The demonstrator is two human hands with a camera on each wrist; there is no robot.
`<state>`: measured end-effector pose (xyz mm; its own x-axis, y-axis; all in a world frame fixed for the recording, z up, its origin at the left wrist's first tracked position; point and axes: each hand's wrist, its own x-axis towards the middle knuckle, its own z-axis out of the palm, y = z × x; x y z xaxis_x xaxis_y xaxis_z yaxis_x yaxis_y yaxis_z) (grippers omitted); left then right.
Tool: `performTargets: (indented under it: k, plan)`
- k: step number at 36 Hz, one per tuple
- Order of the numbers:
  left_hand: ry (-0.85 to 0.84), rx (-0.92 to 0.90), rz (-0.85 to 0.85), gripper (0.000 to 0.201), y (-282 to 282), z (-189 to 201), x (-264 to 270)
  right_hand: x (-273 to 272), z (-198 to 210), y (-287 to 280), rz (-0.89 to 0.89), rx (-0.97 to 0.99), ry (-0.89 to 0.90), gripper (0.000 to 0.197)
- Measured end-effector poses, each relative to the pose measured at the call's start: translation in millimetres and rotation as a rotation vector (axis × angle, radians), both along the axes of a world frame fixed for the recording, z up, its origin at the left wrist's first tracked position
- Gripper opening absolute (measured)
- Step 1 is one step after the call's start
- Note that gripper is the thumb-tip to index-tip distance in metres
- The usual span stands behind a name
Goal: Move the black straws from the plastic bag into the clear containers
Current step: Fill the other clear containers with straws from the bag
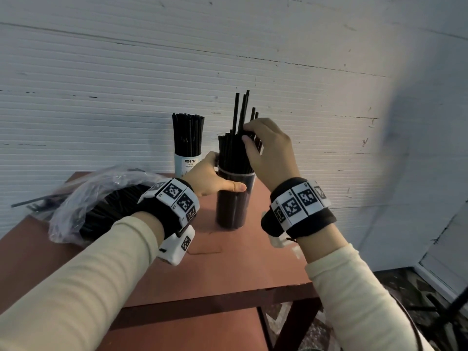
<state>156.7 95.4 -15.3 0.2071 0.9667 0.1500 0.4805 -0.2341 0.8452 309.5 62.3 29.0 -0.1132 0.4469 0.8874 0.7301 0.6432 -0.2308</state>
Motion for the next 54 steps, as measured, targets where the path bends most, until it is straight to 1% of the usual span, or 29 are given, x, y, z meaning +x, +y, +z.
performTargets:
  k: [4,7,11,15,17,18,20,24,26,28,33,36,40,45,51,54]
  plan:
    - [-0.036,-0.014,0.000,0.087,-2.6,0.3,0.7,1.9,-15.7,-3.6,-0.031,-0.023,-0.034,0.019]
    - [-0.030,-0.017,-0.002,0.086,-2.4,0.3,1.0,3.9,-24.5,-6.1,-0.072,-0.024,-0.064,0.021]
    - [-0.015,-0.009,-0.002,0.087,-1.6,-0.1,0.6,6.9,-15.7,-9.5,-0.016,-0.046,-0.065,0.026]
    - [-0.010,-0.001,-0.003,0.089,-0.3,-1.7,-0.7,12.4,1.0,-3.8,0.057,-0.017,0.001,0.047]
    - [-0.011,-0.003,-0.013,0.090,0.5,-1.7,-1.1,13.4,8.5,0.9,0.059,-0.044,0.023,0.051]
    - [-0.011,-0.003,-0.017,0.090,0.6,-1.2,-1.2,12.8,11.7,2.2,0.064,-0.073,0.032,0.049]
    - [-0.010,0.001,-0.022,0.089,0.6,-0.5,-1.2,11.7,17.6,4.5,0.082,-0.118,0.069,0.038]
    - [-0.006,0.002,-0.027,0.089,1.8,-1.2,-1.2,13.0,25.7,8.8,0.073,-0.149,0.209,0.016]
    - [-0.013,0.001,-0.028,0.089,2.4,-1.8,-1.2,12.8,24.7,8.8,0.070,-0.198,0.218,0.010]
    - [-0.020,-0.001,-0.026,0.089,2.4,-1.8,-1.2,12.1,19.2,8.1,0.051,-0.219,0.177,0.008]
    - [-0.027,-0.008,-0.029,0.091,1.9,-2.0,-2.0,17.9,3.5,7.1,0.004,-0.127,0.171,0.009]
    - [-0.038,-0.024,-0.034,0.091,1.4,-2.2,-2.0,24.7,-1.4,6.1,-0.034,-0.124,0.150,0.010]
    - [-0.041,-0.030,-0.033,0.092,1.2,-1.7,-1.5,29.4,3.6,3.3,0.016,-0.143,0.158,0.008]
    - [-0.021,-0.015,-0.032,0.093,1.5,-1.8,-1.4,23.5,12.0,-2.9,0.101,-0.140,0.170,0.015]
    - [-0.024,-0.007,-0.029,0.092,1.8,-1.2,-0.8,17.6,7.7,0.9,0.093,-0.171,0.180,0.015]
    - [-0.029,-0.009,-0.031,0.091,2.1,-1.6,-0.7,15.4,7.5,3.6,0.059,-0.179,0.146,0.010]
